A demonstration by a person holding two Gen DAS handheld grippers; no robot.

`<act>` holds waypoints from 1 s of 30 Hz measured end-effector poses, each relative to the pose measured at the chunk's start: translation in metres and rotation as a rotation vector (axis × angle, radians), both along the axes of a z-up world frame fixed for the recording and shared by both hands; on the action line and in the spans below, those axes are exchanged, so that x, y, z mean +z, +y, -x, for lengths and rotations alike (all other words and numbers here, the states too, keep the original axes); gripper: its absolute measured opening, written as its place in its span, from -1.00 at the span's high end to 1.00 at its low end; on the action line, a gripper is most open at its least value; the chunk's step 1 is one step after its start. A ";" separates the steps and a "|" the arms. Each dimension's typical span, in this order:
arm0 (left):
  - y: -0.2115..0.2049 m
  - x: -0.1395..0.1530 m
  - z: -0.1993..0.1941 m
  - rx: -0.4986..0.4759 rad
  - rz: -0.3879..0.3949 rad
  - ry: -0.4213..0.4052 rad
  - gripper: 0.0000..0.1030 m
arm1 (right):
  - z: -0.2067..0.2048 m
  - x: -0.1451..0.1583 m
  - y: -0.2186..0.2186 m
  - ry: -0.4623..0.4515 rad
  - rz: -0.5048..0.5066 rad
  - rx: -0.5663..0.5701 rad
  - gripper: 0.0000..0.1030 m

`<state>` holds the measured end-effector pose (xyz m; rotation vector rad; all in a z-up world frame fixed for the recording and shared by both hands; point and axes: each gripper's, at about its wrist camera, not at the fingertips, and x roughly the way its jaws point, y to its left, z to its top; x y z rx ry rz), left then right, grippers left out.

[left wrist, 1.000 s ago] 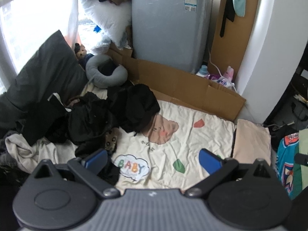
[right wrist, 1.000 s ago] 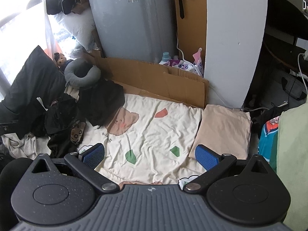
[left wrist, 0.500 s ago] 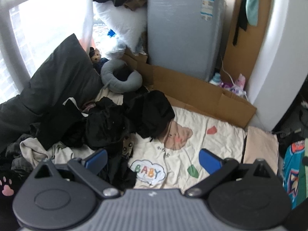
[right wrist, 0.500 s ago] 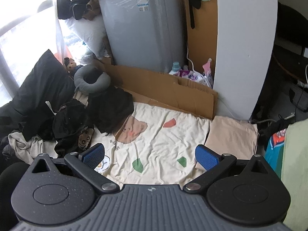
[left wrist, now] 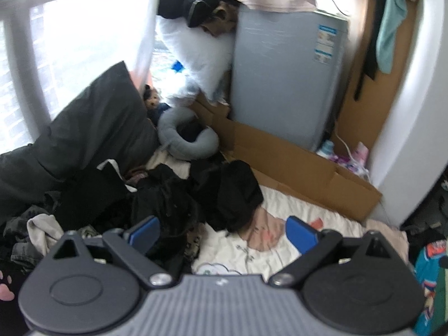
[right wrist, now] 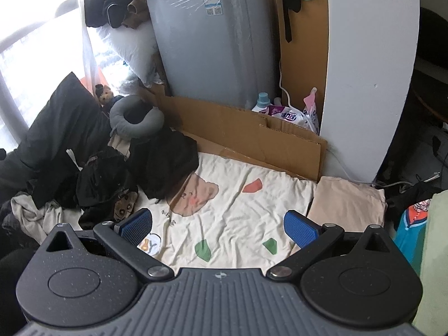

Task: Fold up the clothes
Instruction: 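Move both tools toward the black clothes pile on the bed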

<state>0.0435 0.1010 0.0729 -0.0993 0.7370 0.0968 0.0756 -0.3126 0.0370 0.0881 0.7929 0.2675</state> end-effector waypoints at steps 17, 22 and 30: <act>0.043 -0.068 -0.051 0.159 0.039 0.065 -0.64 | -0.076 -0.019 0.031 -0.034 0.052 0.129 -0.99; 0.057 -0.101 -0.061 0.210 0.055 0.120 -0.54 | -0.103 -0.038 0.047 -0.001 0.045 0.192 -0.99; 0.081 -0.164 -0.062 0.325 0.076 0.173 -0.54 | -0.124 -0.078 0.077 -0.009 0.077 0.342 -0.99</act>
